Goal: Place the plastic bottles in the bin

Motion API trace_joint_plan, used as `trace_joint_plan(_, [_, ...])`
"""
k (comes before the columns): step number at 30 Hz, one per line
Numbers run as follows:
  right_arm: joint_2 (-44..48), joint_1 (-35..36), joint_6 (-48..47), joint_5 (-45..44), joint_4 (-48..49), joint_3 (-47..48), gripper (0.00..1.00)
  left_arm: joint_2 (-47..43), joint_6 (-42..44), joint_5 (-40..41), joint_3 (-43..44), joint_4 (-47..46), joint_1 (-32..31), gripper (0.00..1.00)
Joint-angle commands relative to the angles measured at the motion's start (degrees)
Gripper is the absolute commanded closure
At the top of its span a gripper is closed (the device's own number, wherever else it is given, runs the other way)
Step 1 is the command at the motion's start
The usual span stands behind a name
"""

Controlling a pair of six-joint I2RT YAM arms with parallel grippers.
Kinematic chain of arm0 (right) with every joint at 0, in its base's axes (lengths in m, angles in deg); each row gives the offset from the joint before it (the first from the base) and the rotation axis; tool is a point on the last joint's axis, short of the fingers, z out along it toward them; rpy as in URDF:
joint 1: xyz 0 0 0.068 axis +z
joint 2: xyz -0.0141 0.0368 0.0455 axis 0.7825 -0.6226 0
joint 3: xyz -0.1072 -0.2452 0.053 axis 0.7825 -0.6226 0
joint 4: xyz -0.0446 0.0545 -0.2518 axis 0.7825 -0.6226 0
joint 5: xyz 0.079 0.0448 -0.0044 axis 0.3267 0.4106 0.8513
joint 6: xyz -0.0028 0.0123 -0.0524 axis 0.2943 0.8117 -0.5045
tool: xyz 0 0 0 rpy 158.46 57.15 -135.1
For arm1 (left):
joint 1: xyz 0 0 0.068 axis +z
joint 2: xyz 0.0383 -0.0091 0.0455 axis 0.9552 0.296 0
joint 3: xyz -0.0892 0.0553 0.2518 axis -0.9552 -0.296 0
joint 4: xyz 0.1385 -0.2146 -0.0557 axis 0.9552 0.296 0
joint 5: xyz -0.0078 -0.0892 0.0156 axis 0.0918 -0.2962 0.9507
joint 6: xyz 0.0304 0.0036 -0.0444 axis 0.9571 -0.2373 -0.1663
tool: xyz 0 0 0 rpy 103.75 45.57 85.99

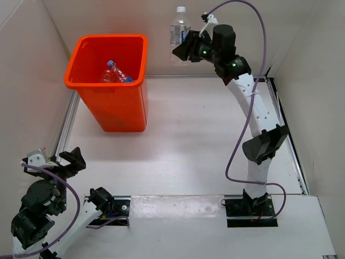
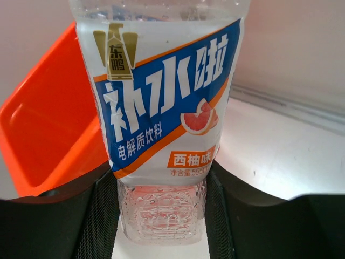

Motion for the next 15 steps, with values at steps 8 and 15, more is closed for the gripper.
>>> trace_joint_plan(8, [-2.49, 19.73, -30.52, -26.92, -0.12, 16.54, 1.00, 0.11, 1.07, -1.07, -0.50, -0.47, 0.25, 0.00])
trace_joint_plan(15, [-8.81, 27.29, -42.29, -26.65, 4.62, 21.11, 0.81, 0.46, 1.16, -0.98, -0.50, -0.65, 0.34, 0.00])
